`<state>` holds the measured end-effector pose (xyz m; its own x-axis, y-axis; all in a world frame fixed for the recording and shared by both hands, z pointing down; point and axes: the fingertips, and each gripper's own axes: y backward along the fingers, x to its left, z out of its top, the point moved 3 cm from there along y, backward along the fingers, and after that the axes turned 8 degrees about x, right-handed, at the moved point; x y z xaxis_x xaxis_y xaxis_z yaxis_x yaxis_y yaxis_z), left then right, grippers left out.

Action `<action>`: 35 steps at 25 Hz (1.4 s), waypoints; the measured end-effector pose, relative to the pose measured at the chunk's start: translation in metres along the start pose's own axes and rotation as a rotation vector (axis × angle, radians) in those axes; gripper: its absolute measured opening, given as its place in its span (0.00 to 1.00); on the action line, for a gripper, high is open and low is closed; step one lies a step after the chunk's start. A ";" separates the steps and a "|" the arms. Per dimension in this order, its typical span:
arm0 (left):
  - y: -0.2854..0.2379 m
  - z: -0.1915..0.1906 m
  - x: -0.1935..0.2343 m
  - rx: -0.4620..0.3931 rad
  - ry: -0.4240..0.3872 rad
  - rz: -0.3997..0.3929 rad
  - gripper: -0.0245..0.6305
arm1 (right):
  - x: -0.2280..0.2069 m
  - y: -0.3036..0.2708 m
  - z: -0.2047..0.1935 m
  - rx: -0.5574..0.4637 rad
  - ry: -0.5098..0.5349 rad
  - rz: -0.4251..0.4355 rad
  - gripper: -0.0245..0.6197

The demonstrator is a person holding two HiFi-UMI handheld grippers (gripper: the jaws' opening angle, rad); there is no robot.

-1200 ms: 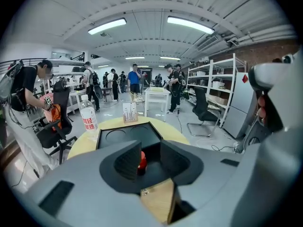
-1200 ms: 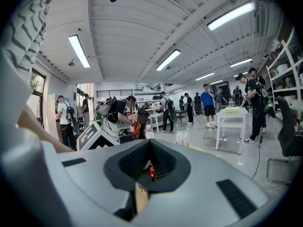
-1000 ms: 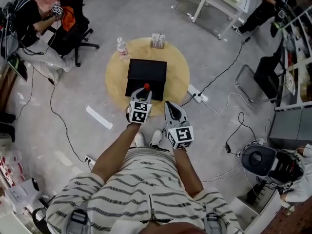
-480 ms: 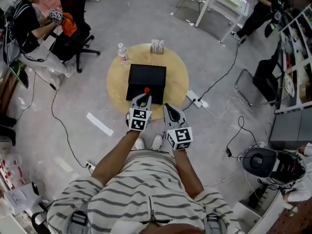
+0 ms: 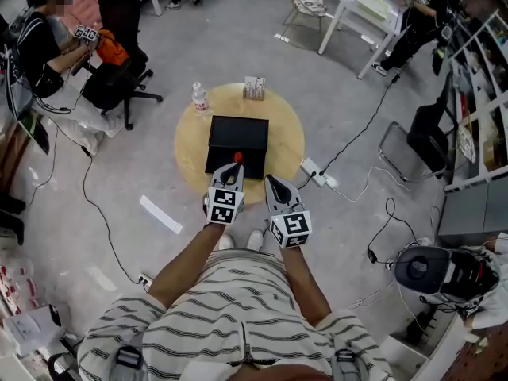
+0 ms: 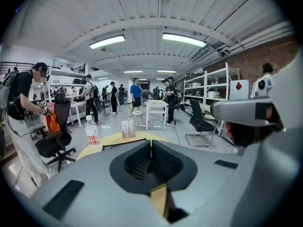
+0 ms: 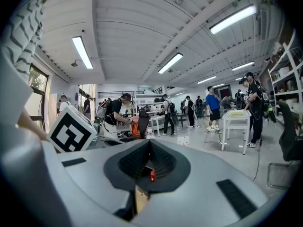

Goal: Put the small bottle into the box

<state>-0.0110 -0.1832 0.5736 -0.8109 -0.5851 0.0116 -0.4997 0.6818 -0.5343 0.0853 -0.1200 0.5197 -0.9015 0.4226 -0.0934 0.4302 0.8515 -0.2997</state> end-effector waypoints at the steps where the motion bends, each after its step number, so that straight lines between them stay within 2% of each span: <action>1: 0.001 0.002 0.000 -0.004 -0.002 -0.001 0.08 | 0.000 -0.001 0.001 -0.002 0.001 0.000 0.05; 11: 0.025 0.010 -0.005 -0.040 -0.033 -0.021 0.07 | 0.001 0.000 0.009 -0.011 -0.021 -0.004 0.05; 19: 0.037 0.012 -0.014 -0.068 -0.050 -0.035 0.07 | 0.001 0.002 0.008 -0.002 0.005 -0.009 0.05; 35: 0.042 0.023 -0.013 -0.119 -0.038 -0.030 0.07 | -0.007 -0.003 0.019 -0.031 0.011 -0.016 0.05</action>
<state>-0.0148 -0.1573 0.5312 -0.7838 -0.6210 -0.0071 -0.5582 0.7095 -0.4301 0.0892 -0.1313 0.5028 -0.9079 0.4118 -0.0785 0.4169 0.8674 -0.2716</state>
